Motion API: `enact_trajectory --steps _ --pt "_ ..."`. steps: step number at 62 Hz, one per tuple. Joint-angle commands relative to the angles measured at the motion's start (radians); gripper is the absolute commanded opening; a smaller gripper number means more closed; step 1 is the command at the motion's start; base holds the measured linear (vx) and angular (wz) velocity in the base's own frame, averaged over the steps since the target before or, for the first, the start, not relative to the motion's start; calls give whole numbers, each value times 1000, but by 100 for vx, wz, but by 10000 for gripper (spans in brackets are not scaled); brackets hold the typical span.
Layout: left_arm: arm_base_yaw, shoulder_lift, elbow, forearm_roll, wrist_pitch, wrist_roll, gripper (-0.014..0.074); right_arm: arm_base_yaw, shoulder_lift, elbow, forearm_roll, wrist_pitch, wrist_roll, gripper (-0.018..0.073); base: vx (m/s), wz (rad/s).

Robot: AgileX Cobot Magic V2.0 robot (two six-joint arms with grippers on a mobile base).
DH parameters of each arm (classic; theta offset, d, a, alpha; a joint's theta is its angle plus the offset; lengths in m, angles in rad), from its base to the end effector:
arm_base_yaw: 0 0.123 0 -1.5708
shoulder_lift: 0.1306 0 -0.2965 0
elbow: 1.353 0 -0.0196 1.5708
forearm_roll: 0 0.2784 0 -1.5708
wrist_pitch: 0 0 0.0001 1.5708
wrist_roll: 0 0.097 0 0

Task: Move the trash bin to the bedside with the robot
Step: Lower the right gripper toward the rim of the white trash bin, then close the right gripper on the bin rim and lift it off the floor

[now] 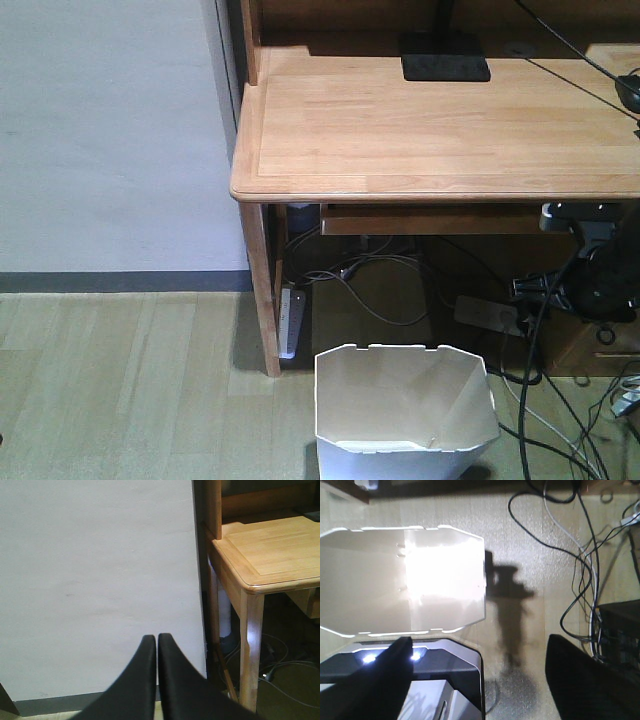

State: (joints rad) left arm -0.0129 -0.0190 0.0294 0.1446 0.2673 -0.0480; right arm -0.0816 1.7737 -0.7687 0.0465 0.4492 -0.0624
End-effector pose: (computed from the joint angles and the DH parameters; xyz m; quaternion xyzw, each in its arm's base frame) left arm 0.0767 0.0027 0.1787 0.0281 0.7697 0.0397 0.6365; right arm 0.3005 -0.0226 0.0990 0.0294 0.9943 0.0048 0.1023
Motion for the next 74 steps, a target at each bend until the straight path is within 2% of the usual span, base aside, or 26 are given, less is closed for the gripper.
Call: enact_trajectory --steps 1,17,28,38,52,74 --pt "-6 -9 28 -4 -74 -8 -6 -41 54 -50 68 -53 -108 531 0 0" --pt "-6 -9 28 -4 -74 -8 -6 -116 295 -122 318 -147 -398 531 0 0" --pt "-6 -9 28 -4 -74 -8 -6 -114 436 -161 513 -213 -667 531 0 0" --pt "-6 -9 28 -4 -74 -8 -6 -114 570 -235 646 -222 -837 531 0 0" --pt "-6 -9 28 -4 -74 -8 -6 -114 729 -345 741 -240 -931 531 0 0" --pt "-6 -9 28 -4 -74 -8 -6 -113 958 -503 742 -231 -958 531 0 0"
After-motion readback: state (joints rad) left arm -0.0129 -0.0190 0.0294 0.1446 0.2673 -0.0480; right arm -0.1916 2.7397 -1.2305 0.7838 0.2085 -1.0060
